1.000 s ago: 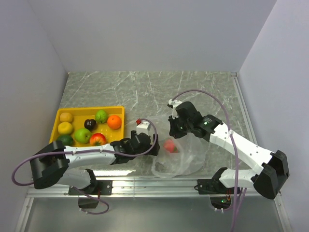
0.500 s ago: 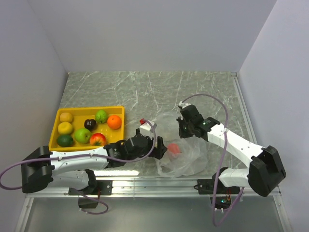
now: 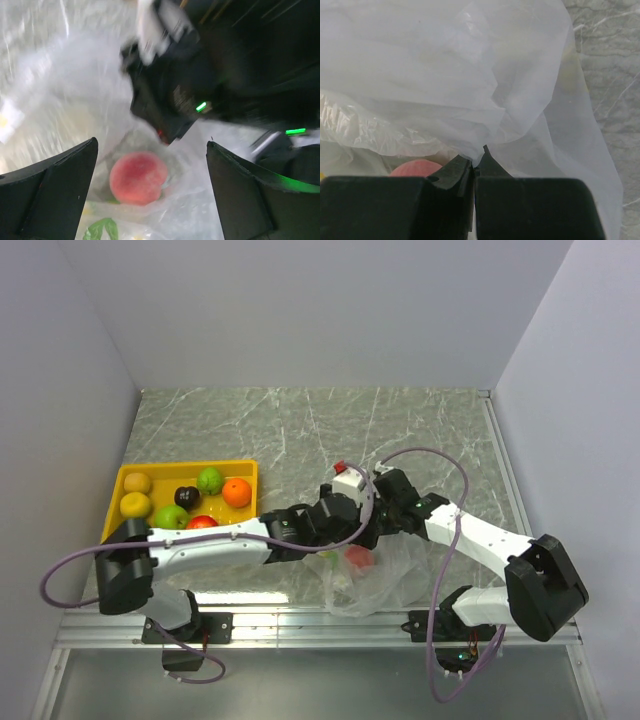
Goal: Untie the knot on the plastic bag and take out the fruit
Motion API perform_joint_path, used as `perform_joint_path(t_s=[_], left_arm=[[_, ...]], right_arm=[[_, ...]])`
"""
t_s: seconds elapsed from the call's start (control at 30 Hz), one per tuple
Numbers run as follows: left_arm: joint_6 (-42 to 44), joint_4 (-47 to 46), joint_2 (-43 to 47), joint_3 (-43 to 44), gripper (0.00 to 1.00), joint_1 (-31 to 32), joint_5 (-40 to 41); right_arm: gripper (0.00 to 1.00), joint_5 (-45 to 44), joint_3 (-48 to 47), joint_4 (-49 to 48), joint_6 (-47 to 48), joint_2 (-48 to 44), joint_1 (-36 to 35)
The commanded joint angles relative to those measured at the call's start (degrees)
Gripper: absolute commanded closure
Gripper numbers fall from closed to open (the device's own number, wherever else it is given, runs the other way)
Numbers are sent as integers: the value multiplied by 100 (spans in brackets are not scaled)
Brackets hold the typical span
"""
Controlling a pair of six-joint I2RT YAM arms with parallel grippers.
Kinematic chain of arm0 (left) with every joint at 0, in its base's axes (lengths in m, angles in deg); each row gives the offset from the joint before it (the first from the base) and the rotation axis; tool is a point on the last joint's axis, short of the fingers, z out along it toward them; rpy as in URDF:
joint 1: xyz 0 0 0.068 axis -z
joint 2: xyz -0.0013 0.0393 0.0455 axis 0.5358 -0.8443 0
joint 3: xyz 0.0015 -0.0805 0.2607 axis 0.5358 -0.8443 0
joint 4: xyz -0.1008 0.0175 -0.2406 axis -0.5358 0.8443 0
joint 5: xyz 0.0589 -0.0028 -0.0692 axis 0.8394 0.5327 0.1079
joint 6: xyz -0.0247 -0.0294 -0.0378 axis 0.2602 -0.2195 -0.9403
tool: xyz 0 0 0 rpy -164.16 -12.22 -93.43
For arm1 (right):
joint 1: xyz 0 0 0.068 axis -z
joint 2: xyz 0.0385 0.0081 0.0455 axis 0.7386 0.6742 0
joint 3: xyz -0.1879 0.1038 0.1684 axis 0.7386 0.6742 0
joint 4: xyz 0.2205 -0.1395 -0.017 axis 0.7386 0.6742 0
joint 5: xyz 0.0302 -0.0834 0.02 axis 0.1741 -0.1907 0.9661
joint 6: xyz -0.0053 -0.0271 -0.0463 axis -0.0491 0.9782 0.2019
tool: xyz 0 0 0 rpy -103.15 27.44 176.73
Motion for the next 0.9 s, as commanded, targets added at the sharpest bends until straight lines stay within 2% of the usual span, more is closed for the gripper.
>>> perform_joint_path(t_s=[0.0,0.27,0.47,0.6,0.67,0.77,0.8,0.87], left_arm=[[-395,608,-422,122,5,154,122],[-994,556,-994,-107,5,207,-44],[-1029,889,-1898,385,1,321,-238],[-1196,872,-2172,464,1,365,-238],[-1240,881,-2181,491,6,365,-177],[-1284,977,-1946,482,23,365,-63],[-1292,1021,-1848,430,35,365,7],[-1319,1100,-1489,394,46,365,87]], right_arm=[[100,-70,94,-292,-174,-138,101],[100,71,331,-485,-332,-155,251],[100,194,480,-608,-411,-138,269],[100,229,542,-652,-438,-181,269],[100,220,568,-644,-446,-225,269],[100,185,595,-617,-446,-322,269],[100,168,595,-609,-446,-348,269],[100,97,612,-573,-438,-436,269]])
